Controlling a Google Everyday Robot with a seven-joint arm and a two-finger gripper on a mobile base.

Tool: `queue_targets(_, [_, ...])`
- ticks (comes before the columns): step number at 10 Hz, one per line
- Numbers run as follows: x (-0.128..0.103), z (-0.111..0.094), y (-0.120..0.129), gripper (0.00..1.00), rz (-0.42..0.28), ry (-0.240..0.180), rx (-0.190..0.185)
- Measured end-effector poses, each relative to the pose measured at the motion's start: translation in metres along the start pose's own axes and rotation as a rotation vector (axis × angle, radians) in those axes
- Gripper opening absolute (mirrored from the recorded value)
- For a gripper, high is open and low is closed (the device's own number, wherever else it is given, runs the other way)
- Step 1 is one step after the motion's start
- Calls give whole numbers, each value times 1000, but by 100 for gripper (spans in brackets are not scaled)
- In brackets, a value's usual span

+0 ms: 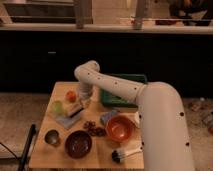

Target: Place eraser in purple bowl

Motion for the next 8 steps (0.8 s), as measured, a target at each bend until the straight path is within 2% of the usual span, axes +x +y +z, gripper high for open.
queue_targets(2, [-35, -9, 2, 0, -95, -48, -6])
queue_targets(5, [-63, -15, 10, 0, -209, -112, -21])
queue_targets(8, [-92, -19, 37, 0, -326, -167, -55])
